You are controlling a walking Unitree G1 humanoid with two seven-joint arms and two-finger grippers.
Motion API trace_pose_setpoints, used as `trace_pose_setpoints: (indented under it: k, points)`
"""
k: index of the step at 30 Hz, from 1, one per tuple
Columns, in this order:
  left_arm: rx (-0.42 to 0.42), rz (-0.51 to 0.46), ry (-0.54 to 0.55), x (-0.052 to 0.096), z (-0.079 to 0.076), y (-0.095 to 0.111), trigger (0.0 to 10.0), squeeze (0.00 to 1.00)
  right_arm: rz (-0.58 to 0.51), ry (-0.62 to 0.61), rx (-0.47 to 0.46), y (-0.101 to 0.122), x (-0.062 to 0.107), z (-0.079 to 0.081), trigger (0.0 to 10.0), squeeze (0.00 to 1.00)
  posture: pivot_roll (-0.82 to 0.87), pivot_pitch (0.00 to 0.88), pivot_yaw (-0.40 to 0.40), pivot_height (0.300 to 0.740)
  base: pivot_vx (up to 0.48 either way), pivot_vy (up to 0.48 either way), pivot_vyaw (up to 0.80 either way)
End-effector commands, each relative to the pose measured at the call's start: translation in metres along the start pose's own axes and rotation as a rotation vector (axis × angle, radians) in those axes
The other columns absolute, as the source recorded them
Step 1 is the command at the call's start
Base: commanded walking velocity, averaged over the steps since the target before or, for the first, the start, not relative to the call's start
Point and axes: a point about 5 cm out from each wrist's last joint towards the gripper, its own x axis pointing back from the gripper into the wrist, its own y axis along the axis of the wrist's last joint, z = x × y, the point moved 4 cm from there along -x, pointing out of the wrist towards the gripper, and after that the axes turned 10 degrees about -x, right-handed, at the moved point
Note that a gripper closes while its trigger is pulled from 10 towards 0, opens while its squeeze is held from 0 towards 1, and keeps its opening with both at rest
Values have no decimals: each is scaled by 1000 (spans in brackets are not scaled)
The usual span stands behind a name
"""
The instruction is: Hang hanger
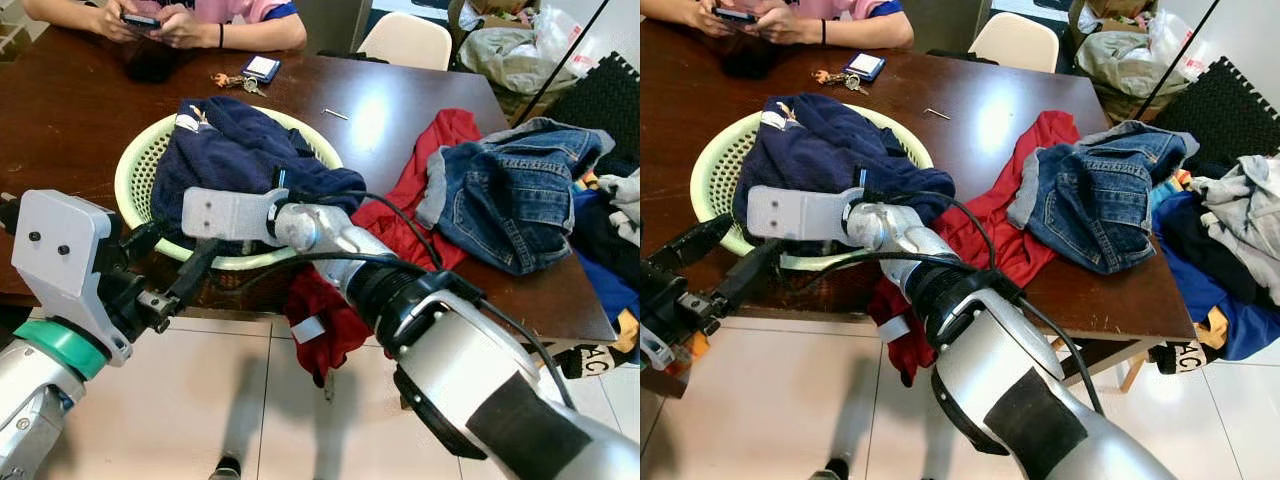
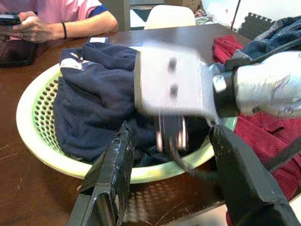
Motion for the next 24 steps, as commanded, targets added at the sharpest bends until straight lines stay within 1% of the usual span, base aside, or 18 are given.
trace_pose_setpoints:
  k: [1,2,3,6,7,9,10,11,12,13,14,15,16,19,20,22,23,24]
  points:
    - [14,13,-14,0,-3,-3,10000,0,-119,-23,-185,19,2,-11,0,0,283,212,-57,740,0,0,0]
    - [14,13,-14,0,-3,-3,10000,0,-119,-23,-185,19,2,-11,0,0,283,212,-57,740,0,0,0]
    - [21,7,-15,-2,-4,-3,10000,0,-236,-66,-382,33,8,-31,0,0,280,211,-56,740,0,0,0]
    - [29,-1,-17,-3,-5,-2,10000,0,-362,-130,-501,46,18,-53,0,0,274,211,-54,740,0,0,0]
    - [40,-19,-24,-6,-8,1,10000,0,-510,-223,-605,59,35,-85,1843,0,267,210,-53,740,0,0,0]
    - [40,-19,-24,-6,-8,1,10000,0,-510,-223,-605,59,35,-85,1843,0,267,210,-53,740,0,0,0]
    - [53,-44,-33,-9,-10,5,10000,0,-630,-338,-672,65,56,-116,10000,0,266,209,-52,740,0,0,0]
    - [53,-44,-33,-9,-10,5,10000,0,-630,-338,-672,65,56,-116,10000,0,266,209,-52,740,0,0,0]
    - [79,-93,-51,-14,-13,13,10000,0,-745,-483,-720,63,82,-149,10000,0,247,204,-51,740,0,0,0]
    - [79,-93,-51,-14,-13,13,10000,0,-745,-483,-720,63,82,-149,10000,0,247,204,-51,740,0,0,0]
    - [103,-139,-66,-17,-16,21,10000,0,-823,-612,-749,58,105,-173,10000,0,246,203,-52,740,0,0,0]
    - [103,-139,-66,-17,-16,21,10000,0,-823,-612,-749,58,105,-173,10000,0,246,203,-52,740,0,0,0]
    - [116,-176,-83,-19,-18,27,10000,0,-897,-702,-765,55,126,-189,10000,0,249,203,-53,740,0,0,0]
    - [116,-176,-83,-19,-18,27,10000,0,-897,-702,-765,55,126,-189,10000,0,249,203,-53,740,0,0,0]
    - [122,-196,-92,-20,-20,31,10000,0,-962,-751,-777,54,142,-201,10000,0,251,204,-54,740,0,0,0]
    - [122,-196,-92,-20,-20,31,10000,0,-962,-751,-777,54,142,-201,10000,0,251,204,-54,740,0,0,0]
    - [125,-205,-89,-20,-20,33,10000,0,-1024,-778,-790,54,159,-212,10000,0,250,205,-56,740,0,0,0]
    - [125,-205,-89,-20,-20,33,10000,0,-1024,-778,-790,54,159,-212,10000,0,250,205,-56,740,0,0,0]
